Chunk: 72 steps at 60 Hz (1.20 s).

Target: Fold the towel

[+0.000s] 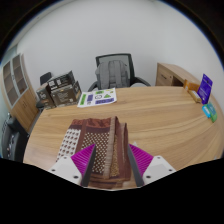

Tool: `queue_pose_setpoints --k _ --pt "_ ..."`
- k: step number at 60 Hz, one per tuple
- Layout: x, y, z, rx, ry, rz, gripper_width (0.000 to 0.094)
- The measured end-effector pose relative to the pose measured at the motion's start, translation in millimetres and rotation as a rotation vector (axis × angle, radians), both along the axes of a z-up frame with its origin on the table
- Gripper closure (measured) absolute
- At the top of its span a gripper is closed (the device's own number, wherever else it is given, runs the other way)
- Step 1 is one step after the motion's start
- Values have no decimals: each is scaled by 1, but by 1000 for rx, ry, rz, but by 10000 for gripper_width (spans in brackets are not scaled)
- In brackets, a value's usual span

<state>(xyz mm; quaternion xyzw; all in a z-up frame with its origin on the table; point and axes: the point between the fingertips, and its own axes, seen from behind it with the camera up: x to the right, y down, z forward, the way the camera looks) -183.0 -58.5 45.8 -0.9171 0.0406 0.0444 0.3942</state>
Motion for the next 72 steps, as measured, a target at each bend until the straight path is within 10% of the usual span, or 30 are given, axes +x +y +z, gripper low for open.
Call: queue_pose_setpoints --k 4,28,72 --pt "14 -4 7 2 -37 4 64" --pt "-6 -98 104 94 -139 122 78" --pt "-53 -348 227 225 -192 44 76"
